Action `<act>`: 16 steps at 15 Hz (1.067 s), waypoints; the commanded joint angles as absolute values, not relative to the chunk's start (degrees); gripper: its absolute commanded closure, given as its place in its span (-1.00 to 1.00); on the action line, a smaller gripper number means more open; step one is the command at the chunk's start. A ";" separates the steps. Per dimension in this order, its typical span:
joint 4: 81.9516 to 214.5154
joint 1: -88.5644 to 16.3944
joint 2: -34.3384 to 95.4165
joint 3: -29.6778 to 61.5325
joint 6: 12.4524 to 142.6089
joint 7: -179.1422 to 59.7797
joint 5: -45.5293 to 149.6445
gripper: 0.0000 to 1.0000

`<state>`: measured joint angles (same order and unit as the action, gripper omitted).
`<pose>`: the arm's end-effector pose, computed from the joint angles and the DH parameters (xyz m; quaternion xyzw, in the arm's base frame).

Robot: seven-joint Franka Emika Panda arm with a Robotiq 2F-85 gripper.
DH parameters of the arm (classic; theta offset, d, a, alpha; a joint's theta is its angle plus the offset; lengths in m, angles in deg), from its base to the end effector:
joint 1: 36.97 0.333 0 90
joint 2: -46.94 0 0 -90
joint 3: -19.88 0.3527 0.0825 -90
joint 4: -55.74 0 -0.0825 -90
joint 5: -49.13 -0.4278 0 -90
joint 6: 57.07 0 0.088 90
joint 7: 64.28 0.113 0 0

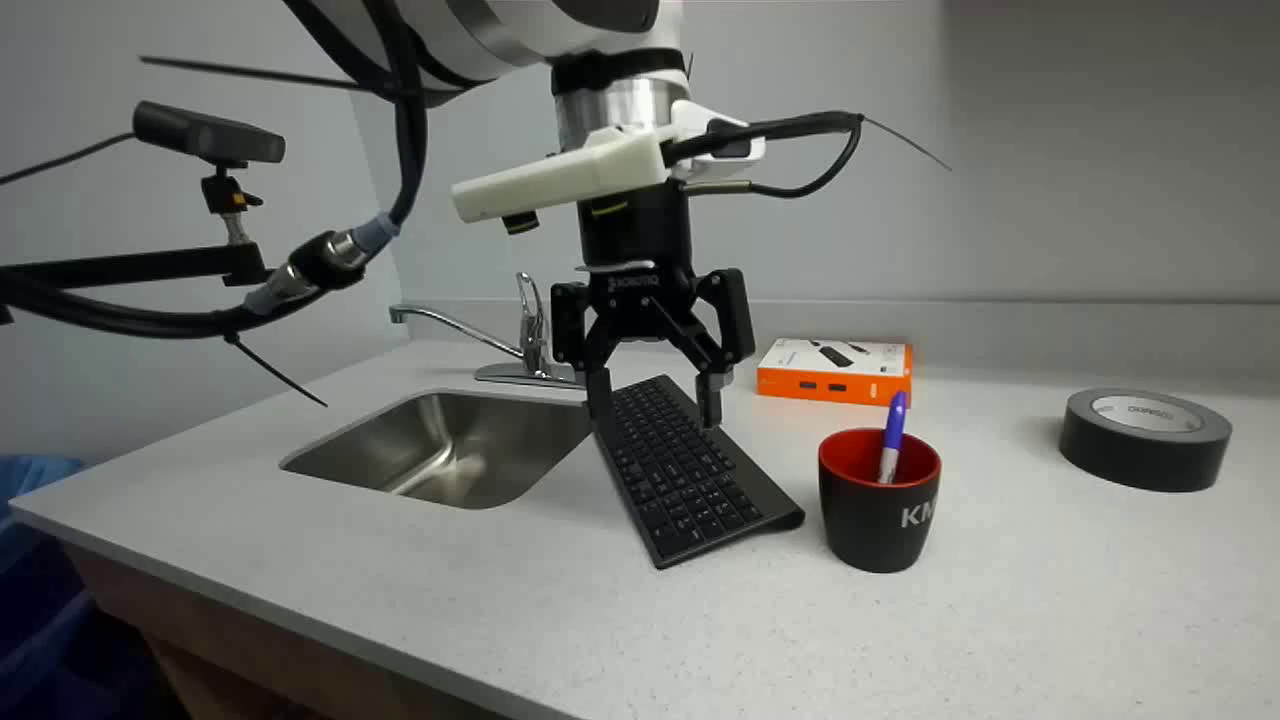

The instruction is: Remove the marker from the cup

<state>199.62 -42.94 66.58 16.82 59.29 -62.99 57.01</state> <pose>0.4246 -0.0759 0.3965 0.9950 -0.0529 -0.0716 0.0458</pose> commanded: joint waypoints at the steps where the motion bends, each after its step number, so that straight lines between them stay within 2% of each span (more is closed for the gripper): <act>1: 199.57 -42.70 66.58 16.61 59.20 -62.92 57.07 -1.00; 8: 199.88 -42.90 66.85 16.55 60.33 -62.95 57.66 -1.00; 16: 201.55 -49.30 66.93 13.67 81.93 -57.66 64.27 -1.00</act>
